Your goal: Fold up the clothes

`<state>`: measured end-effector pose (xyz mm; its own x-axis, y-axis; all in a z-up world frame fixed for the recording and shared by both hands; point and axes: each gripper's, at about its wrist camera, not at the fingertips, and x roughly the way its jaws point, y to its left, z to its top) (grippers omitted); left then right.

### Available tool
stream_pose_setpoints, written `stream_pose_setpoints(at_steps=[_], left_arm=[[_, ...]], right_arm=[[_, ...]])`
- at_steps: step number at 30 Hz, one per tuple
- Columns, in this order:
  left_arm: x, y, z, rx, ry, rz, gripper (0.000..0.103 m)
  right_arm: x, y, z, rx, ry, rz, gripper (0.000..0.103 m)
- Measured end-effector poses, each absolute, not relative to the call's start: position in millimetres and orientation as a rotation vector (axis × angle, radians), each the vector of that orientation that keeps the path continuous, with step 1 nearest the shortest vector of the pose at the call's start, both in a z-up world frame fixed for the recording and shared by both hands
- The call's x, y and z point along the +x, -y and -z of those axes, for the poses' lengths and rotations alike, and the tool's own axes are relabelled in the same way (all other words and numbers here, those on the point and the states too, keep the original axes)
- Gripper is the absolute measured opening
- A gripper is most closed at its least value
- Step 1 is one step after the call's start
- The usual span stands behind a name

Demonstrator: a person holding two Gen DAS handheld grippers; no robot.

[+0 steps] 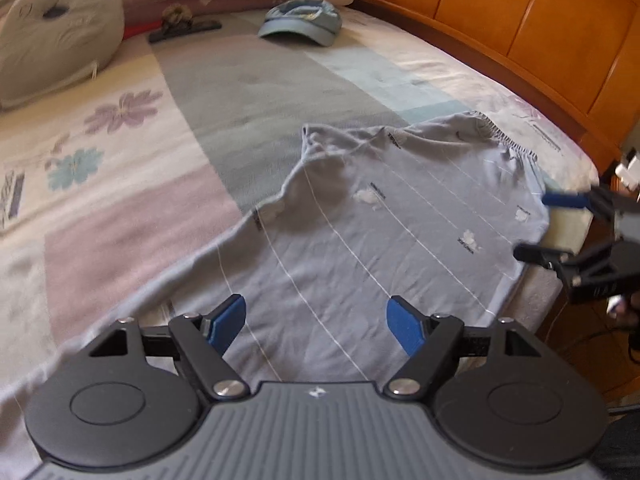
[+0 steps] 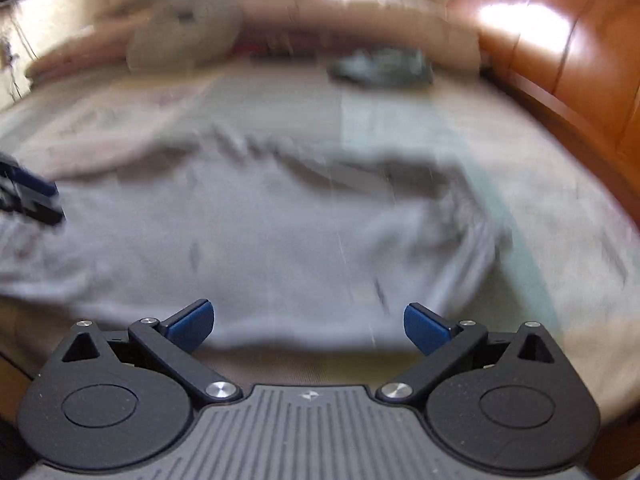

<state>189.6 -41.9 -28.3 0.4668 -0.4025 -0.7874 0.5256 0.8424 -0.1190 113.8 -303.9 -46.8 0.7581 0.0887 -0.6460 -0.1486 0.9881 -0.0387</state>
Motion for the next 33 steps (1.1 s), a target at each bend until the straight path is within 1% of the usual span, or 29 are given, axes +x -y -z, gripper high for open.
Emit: stream_pose_setpoints(at_steps=[3, 5, 7, 9, 12, 17, 20, 22, 26, 29, 33], left_arm=[[188, 38, 24, 0.182, -0.901, 0.583, 0.078], [186, 30, 22, 0.198, -0.891, 0.582, 0.078], [182, 14, 21, 0.209, -0.891, 0.567, 0.078], [179, -4, 20, 0.23, -0.898, 0.54, 0.078], [172, -33, 16, 0.271, -0.891, 0.509, 0.078], [160, -82, 16, 0.268, -0.898, 0.48, 0.079], [153, -111, 23, 0.219, -0.914, 0.444, 0.079], [148, -131, 30, 0.181, -0.93, 0.404, 0.079], [140, -170, 41, 0.116, -0.951, 0.317, 0.078], [138, -192, 37, 0.077, -0.92, 0.281, 0.079], [137, -209, 37, 0.076, -0.904, 0.218, 0.079]], right_arm=[[128, 282, 50, -0.079, -0.692, -0.163, 0.103], [136, 273, 64, -0.073, -0.768, -0.153, 0.103], [126, 277, 75, -0.028, -0.747, -0.136, 0.103], [118, 276, 75, -0.056, -0.756, -0.133, 0.103], [118, 269, 64, -0.056, -0.834, -0.063, 0.103], [118, 221, 39, -0.1, -0.728, -0.133, 0.103], [132, 187, 46, -0.161, -0.743, -0.189, 0.103], [140, 175, 60, -0.192, -0.798, -0.198, 0.103], [142, 180, 58, -0.111, -0.853, -0.162, 0.103], [145, 166, 41, -0.138, -0.801, -0.195, 0.103], [158, 120, 23, -0.13, -0.752, -0.36, 0.103]])
